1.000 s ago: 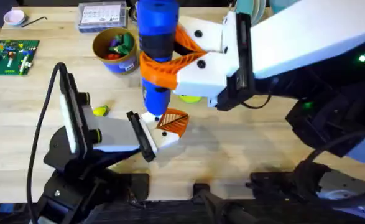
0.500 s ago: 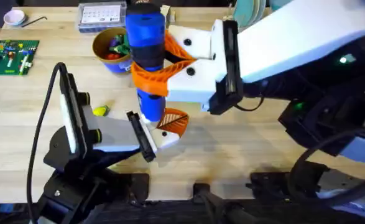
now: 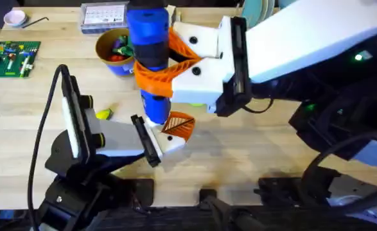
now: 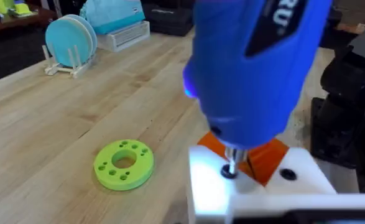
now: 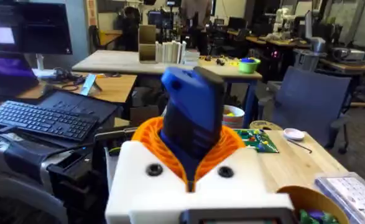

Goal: Pick up the gripper from the table and insert it into the empty holder that is missing its gripper. Then pick up a screw, insert it into the mounting hole, and use the screwdriver to tighten it. Finally, clean up the table by picking up the vegetable and placing it into the bucket.

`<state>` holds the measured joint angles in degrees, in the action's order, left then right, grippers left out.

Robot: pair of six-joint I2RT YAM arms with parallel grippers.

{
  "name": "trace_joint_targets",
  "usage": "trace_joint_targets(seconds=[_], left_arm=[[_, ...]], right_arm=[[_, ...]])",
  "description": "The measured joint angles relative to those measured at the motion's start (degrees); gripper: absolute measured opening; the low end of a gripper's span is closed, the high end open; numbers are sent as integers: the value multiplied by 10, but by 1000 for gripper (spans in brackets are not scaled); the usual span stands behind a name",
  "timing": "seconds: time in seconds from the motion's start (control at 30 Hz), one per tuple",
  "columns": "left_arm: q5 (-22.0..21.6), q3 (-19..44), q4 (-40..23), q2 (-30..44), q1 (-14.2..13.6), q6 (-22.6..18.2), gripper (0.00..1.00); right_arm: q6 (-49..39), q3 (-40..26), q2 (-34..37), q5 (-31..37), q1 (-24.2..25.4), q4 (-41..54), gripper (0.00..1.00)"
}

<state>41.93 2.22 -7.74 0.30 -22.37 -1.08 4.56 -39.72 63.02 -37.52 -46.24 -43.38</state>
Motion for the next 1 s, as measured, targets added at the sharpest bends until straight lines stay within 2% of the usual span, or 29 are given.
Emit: trace_joint_targets(seconds=[1.0], left_arm=[[0,0,0,0,0,0,3]], right_arm=[[-3,0,0,-12,6,18,23]])
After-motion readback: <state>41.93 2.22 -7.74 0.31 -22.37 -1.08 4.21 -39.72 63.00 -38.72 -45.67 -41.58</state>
